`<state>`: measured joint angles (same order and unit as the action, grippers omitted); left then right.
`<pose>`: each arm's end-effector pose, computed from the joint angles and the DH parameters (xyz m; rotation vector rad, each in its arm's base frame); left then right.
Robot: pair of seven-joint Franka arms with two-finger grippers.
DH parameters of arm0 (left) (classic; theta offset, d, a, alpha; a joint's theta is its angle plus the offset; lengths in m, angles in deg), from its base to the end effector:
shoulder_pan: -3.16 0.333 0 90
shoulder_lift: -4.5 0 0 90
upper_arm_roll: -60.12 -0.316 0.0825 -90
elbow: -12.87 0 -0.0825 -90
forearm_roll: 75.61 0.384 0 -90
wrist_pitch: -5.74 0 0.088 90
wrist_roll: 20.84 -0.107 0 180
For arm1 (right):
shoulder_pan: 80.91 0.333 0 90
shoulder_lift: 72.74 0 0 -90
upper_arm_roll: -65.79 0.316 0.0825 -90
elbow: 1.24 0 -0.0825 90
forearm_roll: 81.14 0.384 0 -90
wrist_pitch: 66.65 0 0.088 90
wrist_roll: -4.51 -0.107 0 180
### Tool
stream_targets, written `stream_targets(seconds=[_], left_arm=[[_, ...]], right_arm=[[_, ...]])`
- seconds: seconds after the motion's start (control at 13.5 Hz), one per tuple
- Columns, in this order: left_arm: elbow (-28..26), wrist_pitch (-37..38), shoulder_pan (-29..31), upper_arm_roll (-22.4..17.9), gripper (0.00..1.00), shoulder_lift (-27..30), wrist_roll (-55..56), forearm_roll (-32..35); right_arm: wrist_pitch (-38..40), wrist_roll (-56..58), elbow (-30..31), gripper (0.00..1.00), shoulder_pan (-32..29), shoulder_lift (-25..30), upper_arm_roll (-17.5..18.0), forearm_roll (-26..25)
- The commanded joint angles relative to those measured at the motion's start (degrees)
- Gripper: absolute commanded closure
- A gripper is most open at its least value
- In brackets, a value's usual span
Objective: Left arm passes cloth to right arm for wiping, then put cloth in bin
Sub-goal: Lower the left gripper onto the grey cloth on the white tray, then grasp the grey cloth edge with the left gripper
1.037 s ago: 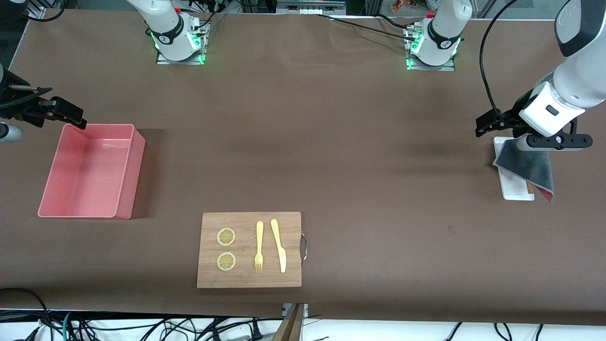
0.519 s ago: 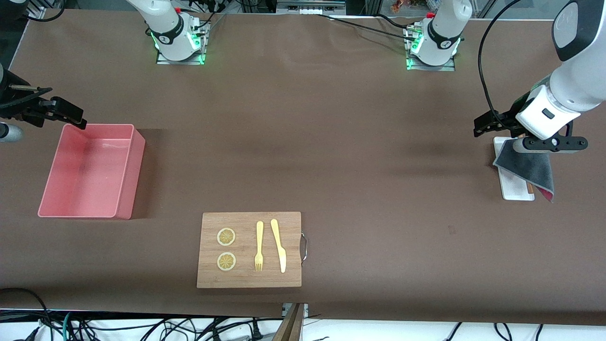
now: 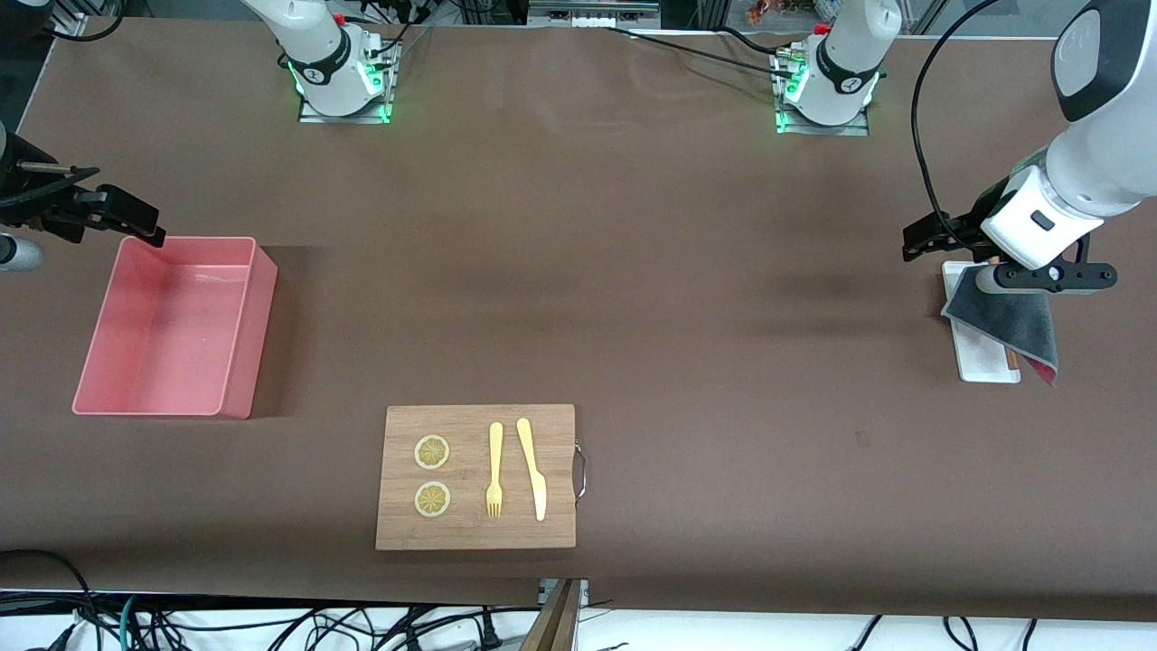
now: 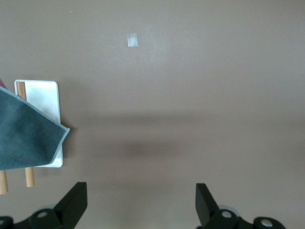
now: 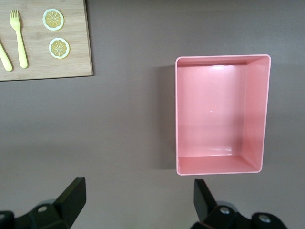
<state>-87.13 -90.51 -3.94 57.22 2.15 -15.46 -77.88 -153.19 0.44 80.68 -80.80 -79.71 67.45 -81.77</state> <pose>0.5625 -0.0456 0.5282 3.1087 0.0421 -0.1698 0.5859 0.0158 0.6161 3.1308 -0.0638 -0.0635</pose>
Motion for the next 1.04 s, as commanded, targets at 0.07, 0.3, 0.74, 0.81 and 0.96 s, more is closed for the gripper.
stream_targets(seconds=[0.07,0.3,0.74,0.81,0.96], left_arm=[[1.65,2.2,-1.25,-0.26,0.0,-0.9,-0.29,5.25],[1.12,5.79,-1.34,-0.08,0.0,-2.57,-0.2,8.75],[-4.31,11.52,-2.12,5.1,0.0,-9.86,0.59,25.8],[-6.16,10.74,-2.3,5.28,0.0,-11.17,0.77,29.74],[-10.46,6.8,-2.39,5.89,0.0,-12.5,3.56,35.21]], right_arm=[[-0.03,0.55,-0.97,0.0,-0.28,-0.41,0.01,0.02],[-0.03,0.55,-0.97,0.0,-0.28,-0.41,0.01,0.02],[-0.12,0.55,-0.97,0.0,-0.37,-0.41,0.01,0.02],[-0.12,0.55,-0.97,0.0,-0.37,-0.41,0.01,0.02],[-0.12,0.55,-0.97,0.0,-0.37,-0.41,0.01,0.02]])
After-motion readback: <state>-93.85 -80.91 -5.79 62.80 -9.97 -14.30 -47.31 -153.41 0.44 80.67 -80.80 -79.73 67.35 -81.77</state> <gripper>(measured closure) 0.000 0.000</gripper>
